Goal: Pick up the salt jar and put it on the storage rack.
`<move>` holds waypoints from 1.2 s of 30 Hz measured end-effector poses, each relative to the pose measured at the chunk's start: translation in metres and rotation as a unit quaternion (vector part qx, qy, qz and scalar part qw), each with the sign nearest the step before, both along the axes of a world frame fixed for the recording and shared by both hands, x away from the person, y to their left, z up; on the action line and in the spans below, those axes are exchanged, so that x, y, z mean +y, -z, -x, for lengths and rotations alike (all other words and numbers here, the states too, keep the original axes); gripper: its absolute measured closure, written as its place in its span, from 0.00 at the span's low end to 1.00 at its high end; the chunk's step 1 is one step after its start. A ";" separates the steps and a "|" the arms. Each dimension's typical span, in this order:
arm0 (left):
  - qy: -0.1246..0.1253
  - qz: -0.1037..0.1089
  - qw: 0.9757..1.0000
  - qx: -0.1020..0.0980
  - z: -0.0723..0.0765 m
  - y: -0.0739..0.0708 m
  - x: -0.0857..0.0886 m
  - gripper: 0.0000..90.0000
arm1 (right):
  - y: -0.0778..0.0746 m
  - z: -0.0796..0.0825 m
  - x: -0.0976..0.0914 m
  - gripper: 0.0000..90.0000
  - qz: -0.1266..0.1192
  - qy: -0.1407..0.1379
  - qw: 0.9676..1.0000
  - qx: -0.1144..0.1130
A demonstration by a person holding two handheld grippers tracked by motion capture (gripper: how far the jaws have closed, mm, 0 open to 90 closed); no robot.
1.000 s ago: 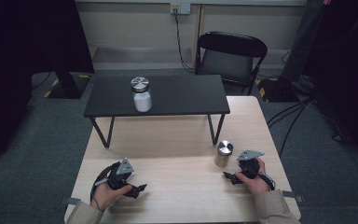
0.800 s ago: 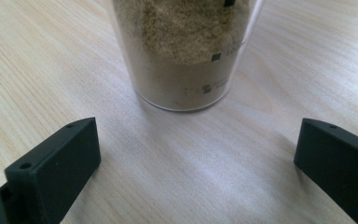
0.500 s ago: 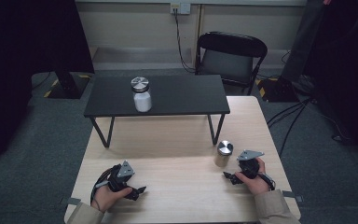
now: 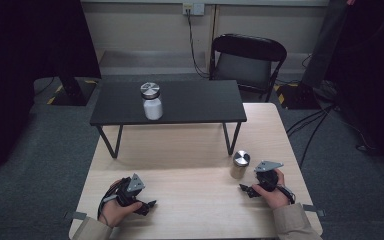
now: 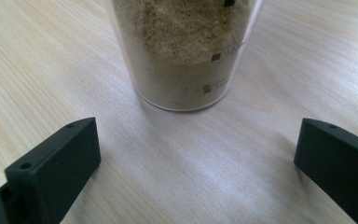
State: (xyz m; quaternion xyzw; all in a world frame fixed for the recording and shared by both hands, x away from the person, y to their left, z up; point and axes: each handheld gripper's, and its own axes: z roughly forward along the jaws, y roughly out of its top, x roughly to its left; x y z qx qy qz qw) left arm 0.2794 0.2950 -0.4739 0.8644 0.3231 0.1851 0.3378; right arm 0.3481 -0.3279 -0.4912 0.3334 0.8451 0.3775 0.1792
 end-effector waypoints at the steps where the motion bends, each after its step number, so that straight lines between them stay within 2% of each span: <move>1: 0.000 -0.001 1.000 0.001 0.000 0.000 0.000 0.03 | 0.000 0.000 0.000 0.00 0.000 0.000 1.000 0.000; 7: 0.002 -0.002 1.000 0.001 0.000 0.001 -0.001 0.03 | 0.000 0.000 0.000 0.00 0.000 0.000 1.000 0.000; 16: 0.000 0.017 1.000 0.013 -0.004 0.006 0.004 0.00 | 0.000 0.000 0.000 0.00 0.000 0.000 1.000 0.000; 21: 0.010 0.035 0.999 -0.002 -0.002 0.014 0.010 0.00 | 0.000 0.000 0.000 0.00 0.000 0.000 1.000 0.000; 36: 0.010 0.035 0.999 -0.003 -0.002 0.015 0.010 0.00 | 0.000 0.000 0.000 0.00 0.000 0.000 1.000 0.000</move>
